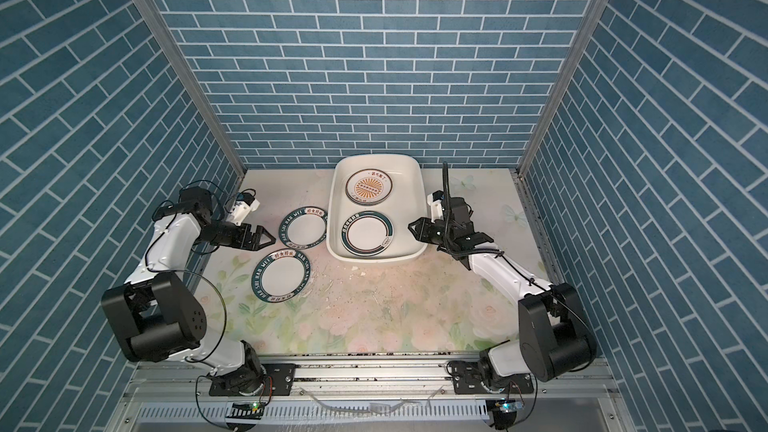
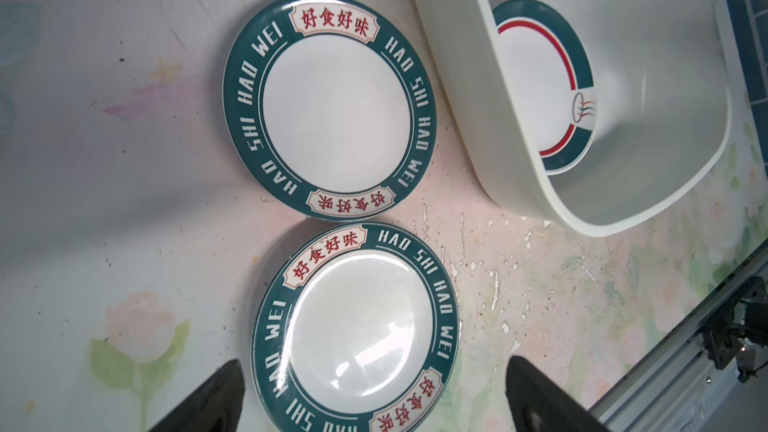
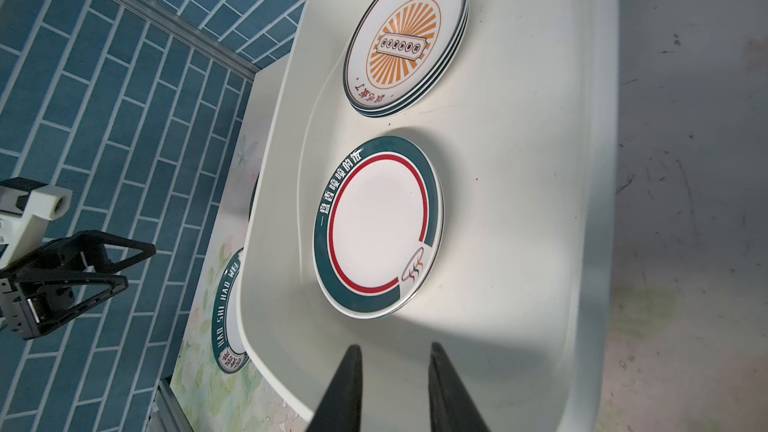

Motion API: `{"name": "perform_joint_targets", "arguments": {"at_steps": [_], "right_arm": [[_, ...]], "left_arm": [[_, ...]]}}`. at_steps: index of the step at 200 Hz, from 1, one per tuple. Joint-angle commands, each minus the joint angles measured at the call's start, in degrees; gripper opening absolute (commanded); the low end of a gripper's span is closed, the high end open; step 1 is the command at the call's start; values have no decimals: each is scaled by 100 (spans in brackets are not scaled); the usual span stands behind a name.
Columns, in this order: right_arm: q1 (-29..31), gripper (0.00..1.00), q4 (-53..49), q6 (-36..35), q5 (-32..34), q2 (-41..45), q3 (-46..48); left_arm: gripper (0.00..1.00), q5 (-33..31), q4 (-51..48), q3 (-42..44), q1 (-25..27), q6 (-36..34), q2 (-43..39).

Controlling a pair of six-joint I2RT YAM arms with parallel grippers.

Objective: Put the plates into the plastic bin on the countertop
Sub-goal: 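Raise the right gripper from the bin while the left gripper nears a green-rimmed plate, then lower the left gripper onto the green-rimmed plate's rim and close it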

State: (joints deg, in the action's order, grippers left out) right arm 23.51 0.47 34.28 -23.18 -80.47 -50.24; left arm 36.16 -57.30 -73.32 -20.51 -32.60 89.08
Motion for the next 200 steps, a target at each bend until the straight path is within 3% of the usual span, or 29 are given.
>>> {"name": "perform_joint_targets", "arguments": {"at_steps": [1,39,89,111,152,200], "right_arm": [[-10,29,56,1,-73,206,39],[-11,29,10,-18,-59,207,41],[-11,29,-82,-18,-21,266,76],[-14,29,-74,-1,-20,243,60],[-17,29,-85,19,-55,229,-42],[-8,29,-181,-27,-9,261,-74]], "left_arm": [[100,137,-252,75,-84,-600,143],[99,146,-546,24,-228,-1082,776],[100,-229,-34,299,-429,-1146,844],[99,39,-545,192,-553,-1614,1099],[99,-181,-718,170,-612,-1916,1421],[100,-485,-342,148,-834,-1761,1667]]}}
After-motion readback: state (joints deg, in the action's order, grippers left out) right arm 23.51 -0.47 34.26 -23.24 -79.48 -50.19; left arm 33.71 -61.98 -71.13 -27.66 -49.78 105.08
